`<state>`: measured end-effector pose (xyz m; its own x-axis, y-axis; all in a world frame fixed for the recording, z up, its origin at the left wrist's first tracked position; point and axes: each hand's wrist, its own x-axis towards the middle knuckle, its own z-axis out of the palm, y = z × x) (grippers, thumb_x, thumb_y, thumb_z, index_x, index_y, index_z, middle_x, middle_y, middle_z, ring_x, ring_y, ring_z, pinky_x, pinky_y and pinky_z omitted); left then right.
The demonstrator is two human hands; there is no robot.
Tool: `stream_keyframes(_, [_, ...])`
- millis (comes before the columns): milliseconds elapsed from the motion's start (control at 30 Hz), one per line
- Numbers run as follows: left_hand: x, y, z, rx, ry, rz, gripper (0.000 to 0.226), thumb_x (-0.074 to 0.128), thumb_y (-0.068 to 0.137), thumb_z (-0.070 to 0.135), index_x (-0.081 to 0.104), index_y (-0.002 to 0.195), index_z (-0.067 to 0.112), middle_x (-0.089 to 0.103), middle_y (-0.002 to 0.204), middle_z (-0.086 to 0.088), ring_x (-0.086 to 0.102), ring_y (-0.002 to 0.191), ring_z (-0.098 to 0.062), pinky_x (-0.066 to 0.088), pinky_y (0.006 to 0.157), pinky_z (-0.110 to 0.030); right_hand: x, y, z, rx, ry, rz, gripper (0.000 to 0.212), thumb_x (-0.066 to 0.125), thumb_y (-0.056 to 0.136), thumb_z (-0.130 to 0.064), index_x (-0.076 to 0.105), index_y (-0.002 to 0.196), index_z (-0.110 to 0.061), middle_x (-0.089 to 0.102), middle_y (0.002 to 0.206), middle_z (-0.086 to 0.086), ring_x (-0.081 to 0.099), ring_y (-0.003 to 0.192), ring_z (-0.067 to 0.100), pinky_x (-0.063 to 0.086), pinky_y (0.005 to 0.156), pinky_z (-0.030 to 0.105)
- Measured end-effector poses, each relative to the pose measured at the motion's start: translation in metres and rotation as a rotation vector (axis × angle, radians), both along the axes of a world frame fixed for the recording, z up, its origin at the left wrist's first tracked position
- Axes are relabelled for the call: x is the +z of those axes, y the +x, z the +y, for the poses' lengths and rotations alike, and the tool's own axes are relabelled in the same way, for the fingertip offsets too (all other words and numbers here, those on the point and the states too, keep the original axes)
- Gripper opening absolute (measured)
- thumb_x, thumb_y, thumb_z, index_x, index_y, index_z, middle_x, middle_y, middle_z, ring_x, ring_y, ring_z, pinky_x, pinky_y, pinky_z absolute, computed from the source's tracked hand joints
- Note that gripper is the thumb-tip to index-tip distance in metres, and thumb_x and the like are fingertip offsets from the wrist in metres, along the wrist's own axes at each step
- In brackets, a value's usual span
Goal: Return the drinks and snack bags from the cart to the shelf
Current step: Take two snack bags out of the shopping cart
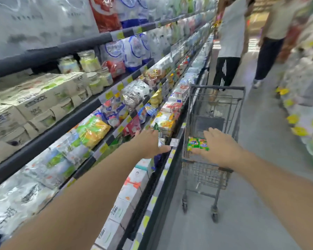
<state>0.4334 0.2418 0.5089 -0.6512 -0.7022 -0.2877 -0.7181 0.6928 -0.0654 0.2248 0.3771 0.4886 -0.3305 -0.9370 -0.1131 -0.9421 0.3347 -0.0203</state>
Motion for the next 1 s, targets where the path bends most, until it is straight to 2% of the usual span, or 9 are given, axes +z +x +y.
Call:
stream_keyframes(133, [-0.004,-0.057,-0.053,-0.084,0.033,-0.005,0.103,0.028,0.086,0.080,0.018,0.156,0.005,0.024,0.159,-0.021,0.023,0.147,-0.037,0.027,0.116,-0.054,0.006,-0.043,-0.027,-0.135,0.055,0.006,0.098,0.031,0.086,-0.078,0.024,0.154,-0.007,0.026,0.159,0.011,0.026,0.146,0.028,0.028,0.118,0.041])
stream_keyframes(267, [-0.005,-0.118,-0.084,-0.166,0.080,0.015,0.096,0.032,0.091,0.074,0.015,0.157,0.007,0.023,0.160,-0.018,0.023,0.146,-0.037,0.026,0.114,-0.051,-0.003,-0.088,-0.048,-0.252,0.006,-0.025,0.100,0.030,0.080,-0.084,0.035,0.147,-0.010,0.038,0.150,0.010,0.039,0.137,0.027,0.038,0.108,0.043])
stream_keyframes(333, [-0.007,-0.147,-0.090,-0.207,0.103,0.016,0.093,0.035,0.092,0.071,0.018,0.155,0.005,0.025,0.159,-0.018,0.027,0.144,-0.036,0.029,0.114,-0.049,-0.011,-0.109,-0.050,-0.298,-0.008,-0.058,0.094,0.036,0.081,-0.082,0.040,0.142,-0.011,0.042,0.145,0.009,0.043,0.133,0.027,0.039,0.105,0.042])
stream_keyframes(433, [-0.018,-0.196,-0.102,-0.275,0.135,-0.026,0.092,0.033,0.092,0.071,0.018,0.155,0.006,0.023,0.160,-0.019,0.024,0.145,-0.036,0.027,0.116,-0.051,-0.021,-0.143,-0.052,-0.372,0.011,-0.087,0.092,0.040,0.085,-0.077,0.030,0.150,-0.012,0.031,0.157,0.011,0.031,0.144,0.029,0.029,0.114,0.043])
stream_keyframes(533, [-0.037,-0.244,-0.111,-0.297,0.167,-0.013,0.099,0.033,0.089,0.075,0.012,0.157,0.006,0.019,0.163,-0.017,0.017,0.150,-0.035,0.018,0.120,-0.054,-0.034,-0.182,-0.055,-0.395,0.019,-0.106,0.094,0.040,0.084,-0.076,0.027,0.152,-0.013,0.032,0.157,0.010,0.029,0.145,0.028,0.027,0.116,0.043])
stream_keyframes(700, [-0.064,-0.322,-0.126,-0.316,0.208,-0.020,0.093,0.034,0.092,0.070,0.015,0.156,0.006,0.018,0.163,-0.015,0.014,0.151,-0.033,0.010,0.123,-0.053,-0.062,-0.259,-0.077,-0.420,0.040,-0.180,0.097,0.039,0.084,-0.077,0.023,0.154,-0.011,0.024,0.161,0.011,0.020,0.149,0.028,0.021,0.120,0.046])
stream_keyframes(833, [-0.087,-0.378,-0.147,-0.258,0.265,-0.023,0.090,0.036,0.092,0.069,0.022,0.154,0.005,0.026,0.160,-0.016,0.021,0.149,-0.031,0.014,0.121,-0.054,-0.081,-0.318,-0.110,-0.374,0.079,-0.223,0.092,0.041,0.089,-0.072,0.025,0.153,-0.008,0.025,0.161,0.014,0.023,0.148,0.029,0.023,0.119,0.044])
stream_keyframes(1000, [-0.129,-0.423,-0.178,-0.111,0.332,0.006,0.085,0.041,0.094,0.064,0.022,0.154,0.006,0.033,0.155,-0.018,0.033,0.143,-0.031,0.031,0.114,-0.044,-0.119,-0.375,-0.161,-0.286,0.117,-0.302,0.090,0.043,0.088,-0.072,0.032,0.150,-0.007,0.031,0.157,0.015,0.030,0.145,0.030,0.027,0.119,0.045])
